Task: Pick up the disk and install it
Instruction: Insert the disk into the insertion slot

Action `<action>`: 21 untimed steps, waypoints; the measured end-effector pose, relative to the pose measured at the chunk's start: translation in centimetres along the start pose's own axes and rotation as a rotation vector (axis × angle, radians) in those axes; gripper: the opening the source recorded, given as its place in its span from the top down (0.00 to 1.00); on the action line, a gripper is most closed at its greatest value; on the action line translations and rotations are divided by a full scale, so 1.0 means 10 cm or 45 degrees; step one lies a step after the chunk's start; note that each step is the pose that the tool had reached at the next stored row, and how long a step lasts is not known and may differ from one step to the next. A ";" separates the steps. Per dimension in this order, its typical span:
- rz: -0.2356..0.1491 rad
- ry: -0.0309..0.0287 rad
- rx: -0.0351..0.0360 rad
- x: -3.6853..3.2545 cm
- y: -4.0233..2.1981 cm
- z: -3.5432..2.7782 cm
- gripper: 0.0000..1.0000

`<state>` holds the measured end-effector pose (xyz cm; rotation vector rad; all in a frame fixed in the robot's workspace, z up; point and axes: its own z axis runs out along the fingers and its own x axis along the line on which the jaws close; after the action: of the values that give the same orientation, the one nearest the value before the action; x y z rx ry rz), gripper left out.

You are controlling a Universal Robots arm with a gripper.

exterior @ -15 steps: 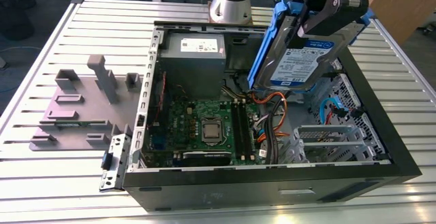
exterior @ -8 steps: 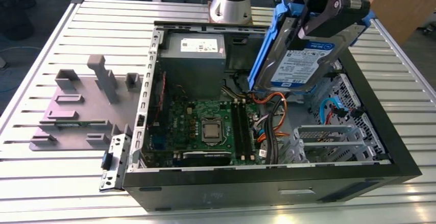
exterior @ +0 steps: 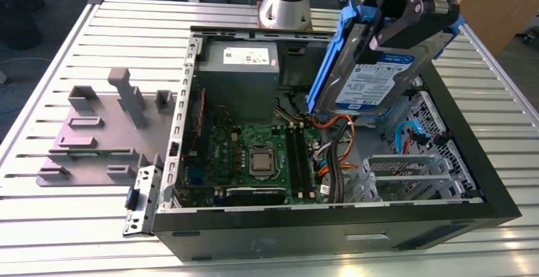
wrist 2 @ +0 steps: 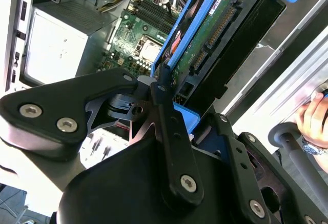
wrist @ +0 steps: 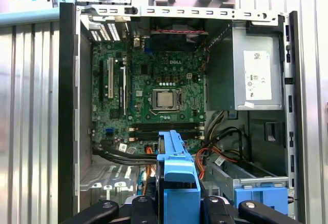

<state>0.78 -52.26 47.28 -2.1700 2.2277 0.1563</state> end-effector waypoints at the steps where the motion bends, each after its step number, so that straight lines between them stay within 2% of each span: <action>1: 0.000 0.0000 -0.0001 0.004 0.000 0.000 0.63; 21: 0.000 0.0000 0.0000 0.081 -0.003 -0.005 0.63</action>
<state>0.79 -53.07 47.25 -2.1699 2.2277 0.1564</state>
